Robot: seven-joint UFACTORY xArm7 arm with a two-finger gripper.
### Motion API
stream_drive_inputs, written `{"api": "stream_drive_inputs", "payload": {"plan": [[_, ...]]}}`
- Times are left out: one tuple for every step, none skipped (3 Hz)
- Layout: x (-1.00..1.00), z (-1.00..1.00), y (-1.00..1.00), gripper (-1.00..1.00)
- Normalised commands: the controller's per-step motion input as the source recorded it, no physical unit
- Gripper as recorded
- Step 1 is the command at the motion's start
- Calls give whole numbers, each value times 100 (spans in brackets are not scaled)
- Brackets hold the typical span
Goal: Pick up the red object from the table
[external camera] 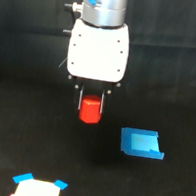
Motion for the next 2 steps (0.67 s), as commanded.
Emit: {"api": "stream_drive_inputs", "payload": {"plan": [[-25,-11,-14,-60],[14,0,-6,-100]]}}
